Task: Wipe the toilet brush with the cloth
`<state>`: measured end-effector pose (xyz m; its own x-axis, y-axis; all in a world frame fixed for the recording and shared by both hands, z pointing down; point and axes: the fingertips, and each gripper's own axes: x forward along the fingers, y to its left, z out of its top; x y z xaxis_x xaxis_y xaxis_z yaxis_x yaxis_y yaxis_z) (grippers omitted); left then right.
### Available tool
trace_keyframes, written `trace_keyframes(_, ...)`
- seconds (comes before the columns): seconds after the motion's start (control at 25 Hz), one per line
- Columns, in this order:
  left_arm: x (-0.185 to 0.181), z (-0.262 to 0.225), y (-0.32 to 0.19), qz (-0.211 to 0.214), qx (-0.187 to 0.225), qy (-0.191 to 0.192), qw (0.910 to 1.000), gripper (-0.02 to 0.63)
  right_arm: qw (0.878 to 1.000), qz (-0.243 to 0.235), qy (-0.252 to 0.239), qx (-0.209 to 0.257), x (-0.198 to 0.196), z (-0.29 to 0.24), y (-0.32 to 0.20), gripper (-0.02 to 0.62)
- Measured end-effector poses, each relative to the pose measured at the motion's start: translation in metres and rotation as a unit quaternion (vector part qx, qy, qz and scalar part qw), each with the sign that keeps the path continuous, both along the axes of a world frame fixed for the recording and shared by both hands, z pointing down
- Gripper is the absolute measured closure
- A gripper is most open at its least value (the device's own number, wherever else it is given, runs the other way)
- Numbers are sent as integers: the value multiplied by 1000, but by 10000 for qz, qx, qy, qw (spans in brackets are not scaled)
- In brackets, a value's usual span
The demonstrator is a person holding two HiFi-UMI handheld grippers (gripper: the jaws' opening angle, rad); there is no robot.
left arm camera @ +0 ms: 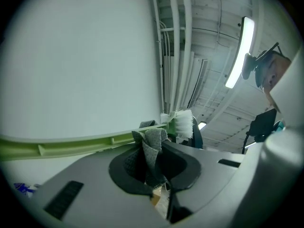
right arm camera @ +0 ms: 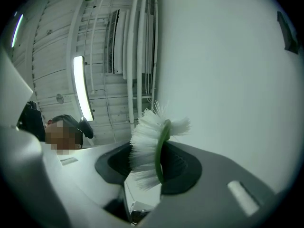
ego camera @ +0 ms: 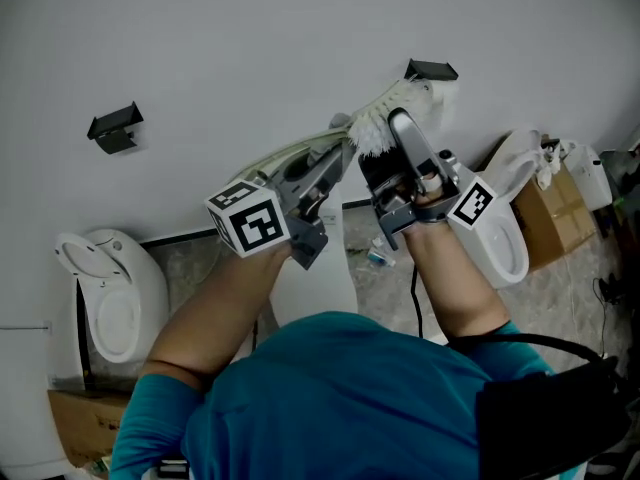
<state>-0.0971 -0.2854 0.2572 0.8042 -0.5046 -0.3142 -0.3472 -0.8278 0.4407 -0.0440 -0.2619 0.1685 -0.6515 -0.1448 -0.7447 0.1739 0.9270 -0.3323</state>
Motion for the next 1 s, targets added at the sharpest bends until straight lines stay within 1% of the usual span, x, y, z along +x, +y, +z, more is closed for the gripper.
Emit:
trace_keyframes(0.08,13,2,3,106,41,20,9999,567,9999,136,-28,54,17,0,6,453)
trace_keyframes(0.28,7,12,-9,257,57,75,9996,566,9993,355,54,88,15,7,-1,453)
trace_keyframes(0.36,13,15,-11,310,39,96,9995,568,9990,417,101,94,22,10,-2,453)
trace_keyframes(0.4,29,13,-10,339,55,116,9993,568,9989,441,100,114,39,7,1,453)
trace_keyframes(0.52,118,-9,6,419,162,166,9989,567,9984,508,13,231,133,-16,23,453)
trace_keyframes(0.56,137,-14,10,436,186,160,9987,566,9982,531,-17,267,154,-21,28,453)
trace_keyframes(0.6,145,-16,11,451,199,151,9987,568,9980,555,-36,293,164,-24,31,453)
trace_keyframes(1.0,143,-14,11,482,185,80,9986,568,9968,702,-147,343,179,-26,42,453)
